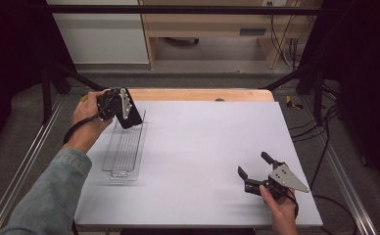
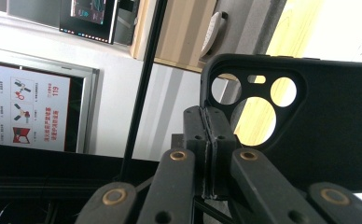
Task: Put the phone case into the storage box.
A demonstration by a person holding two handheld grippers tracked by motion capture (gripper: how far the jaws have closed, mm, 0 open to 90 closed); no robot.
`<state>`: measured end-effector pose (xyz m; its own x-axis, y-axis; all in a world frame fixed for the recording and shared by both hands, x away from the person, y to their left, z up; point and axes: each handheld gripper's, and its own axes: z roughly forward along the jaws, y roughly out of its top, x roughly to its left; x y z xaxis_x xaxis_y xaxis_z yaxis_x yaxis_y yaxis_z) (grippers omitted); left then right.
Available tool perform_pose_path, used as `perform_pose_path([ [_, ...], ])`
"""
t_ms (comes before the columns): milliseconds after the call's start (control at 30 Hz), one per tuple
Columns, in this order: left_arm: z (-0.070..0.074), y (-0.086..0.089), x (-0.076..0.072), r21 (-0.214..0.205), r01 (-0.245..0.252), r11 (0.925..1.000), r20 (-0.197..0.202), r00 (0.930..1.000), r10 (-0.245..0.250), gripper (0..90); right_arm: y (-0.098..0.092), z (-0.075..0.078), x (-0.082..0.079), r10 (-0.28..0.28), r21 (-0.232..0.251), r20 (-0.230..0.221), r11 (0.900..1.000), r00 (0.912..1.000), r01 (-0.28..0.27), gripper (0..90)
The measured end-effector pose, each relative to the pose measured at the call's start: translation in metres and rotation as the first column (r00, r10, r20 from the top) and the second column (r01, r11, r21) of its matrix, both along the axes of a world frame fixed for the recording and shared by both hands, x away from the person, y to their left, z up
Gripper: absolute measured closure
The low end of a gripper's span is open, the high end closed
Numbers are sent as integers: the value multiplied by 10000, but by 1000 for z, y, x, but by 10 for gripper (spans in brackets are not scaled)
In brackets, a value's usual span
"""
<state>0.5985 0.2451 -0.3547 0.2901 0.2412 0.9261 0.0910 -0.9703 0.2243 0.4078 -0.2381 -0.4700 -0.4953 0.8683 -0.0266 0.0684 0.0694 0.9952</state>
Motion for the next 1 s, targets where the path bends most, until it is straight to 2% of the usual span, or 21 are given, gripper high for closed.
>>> perform_pose_path([
  [700, 1, -4, 2, 475, 139, 9988, 88, 9999, -144, 889, -1, 0, 0, -12, 98, -3, 10000, 10000, 12, 45],
  [1000, -4, -6, 5, 733, 297, 9969, 60, 9995, -302, 889, -1, 0, 0, -17, 93, -15, 10000, 10000, 17, 45],
])
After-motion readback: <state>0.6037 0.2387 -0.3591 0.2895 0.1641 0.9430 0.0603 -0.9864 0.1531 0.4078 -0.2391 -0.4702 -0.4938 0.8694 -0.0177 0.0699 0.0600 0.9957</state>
